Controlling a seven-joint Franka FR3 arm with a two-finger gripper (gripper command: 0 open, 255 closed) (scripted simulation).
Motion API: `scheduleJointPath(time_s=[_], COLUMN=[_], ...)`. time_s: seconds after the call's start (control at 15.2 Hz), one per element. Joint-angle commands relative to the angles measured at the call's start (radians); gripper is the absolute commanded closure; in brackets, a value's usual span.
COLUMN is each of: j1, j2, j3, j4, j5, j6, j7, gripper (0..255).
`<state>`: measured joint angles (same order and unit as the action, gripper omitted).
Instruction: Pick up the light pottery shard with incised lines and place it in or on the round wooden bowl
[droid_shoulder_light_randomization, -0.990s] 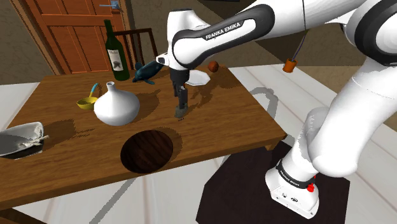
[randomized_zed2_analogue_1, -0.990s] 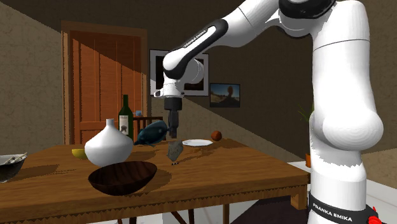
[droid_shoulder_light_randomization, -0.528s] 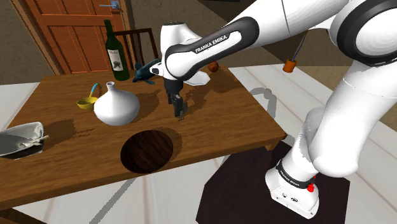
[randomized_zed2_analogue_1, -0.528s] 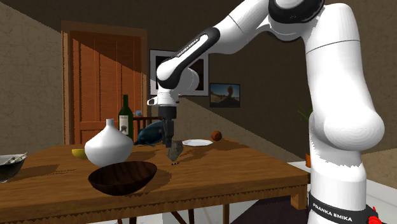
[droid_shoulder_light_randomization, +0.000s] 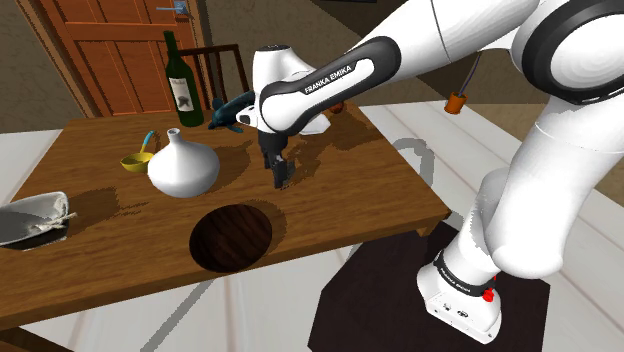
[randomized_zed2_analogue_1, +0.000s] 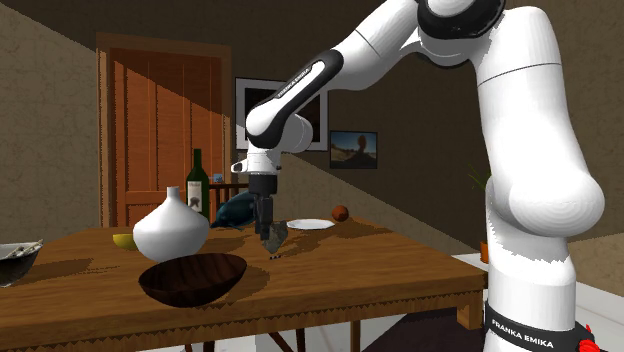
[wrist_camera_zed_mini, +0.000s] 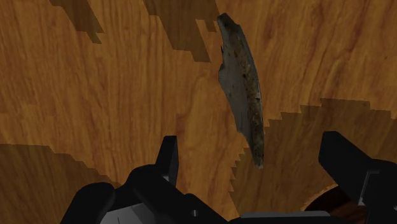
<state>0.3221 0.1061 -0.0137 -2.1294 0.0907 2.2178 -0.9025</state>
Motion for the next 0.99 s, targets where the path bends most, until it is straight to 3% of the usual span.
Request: scheduleJointPath(time_s=[0.0, 0.07, 0.13, 0.73, 0.92], j1=[0.000, 0.000, 0.000, 0.000, 0.000], j2=[0.000, 0.000, 0.000, 0.000, -0.020], j3=[0.000, 0.000, 0.000, 0.000, -0.001], j4=[0.000, 0.000, 0.000, 0.000, 0.017], j5=[0.000, 0.000, 0.000, 0.000, -0.003], j6=[0.000, 0.000, 0.000, 0.000, -0.037], j7=[0.000, 0.000, 0.000, 0.000, 0.004], gripper=[0, 0, 255, 255, 255])
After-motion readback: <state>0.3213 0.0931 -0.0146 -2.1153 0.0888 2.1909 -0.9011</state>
